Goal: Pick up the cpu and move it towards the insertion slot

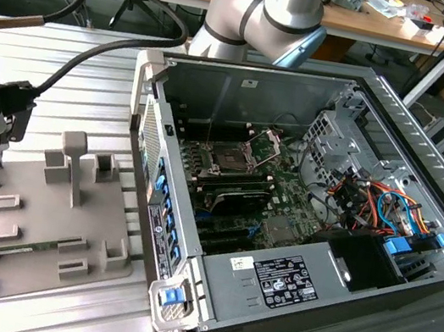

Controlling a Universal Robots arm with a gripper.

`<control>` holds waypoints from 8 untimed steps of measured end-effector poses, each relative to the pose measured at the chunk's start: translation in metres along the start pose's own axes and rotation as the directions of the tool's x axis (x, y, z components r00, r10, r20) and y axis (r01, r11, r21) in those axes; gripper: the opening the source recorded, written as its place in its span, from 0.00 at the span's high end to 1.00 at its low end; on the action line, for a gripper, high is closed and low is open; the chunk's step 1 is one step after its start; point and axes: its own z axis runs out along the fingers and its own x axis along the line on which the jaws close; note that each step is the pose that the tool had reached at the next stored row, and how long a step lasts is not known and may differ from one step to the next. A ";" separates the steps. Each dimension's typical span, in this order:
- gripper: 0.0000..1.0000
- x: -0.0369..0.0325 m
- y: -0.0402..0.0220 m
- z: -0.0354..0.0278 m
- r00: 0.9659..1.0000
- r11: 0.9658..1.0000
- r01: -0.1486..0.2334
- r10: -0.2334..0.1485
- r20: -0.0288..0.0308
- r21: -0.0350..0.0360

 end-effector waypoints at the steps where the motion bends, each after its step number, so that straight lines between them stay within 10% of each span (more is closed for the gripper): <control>1: 0.45 0.0000 0.0000 -0.0003 1.000 1.000 0.000 0.000 0.000 0.000; 8: 0.45 0.0000 0.0000 -0.0025 1.000 1.000 0.000 0.000 0.000 0.000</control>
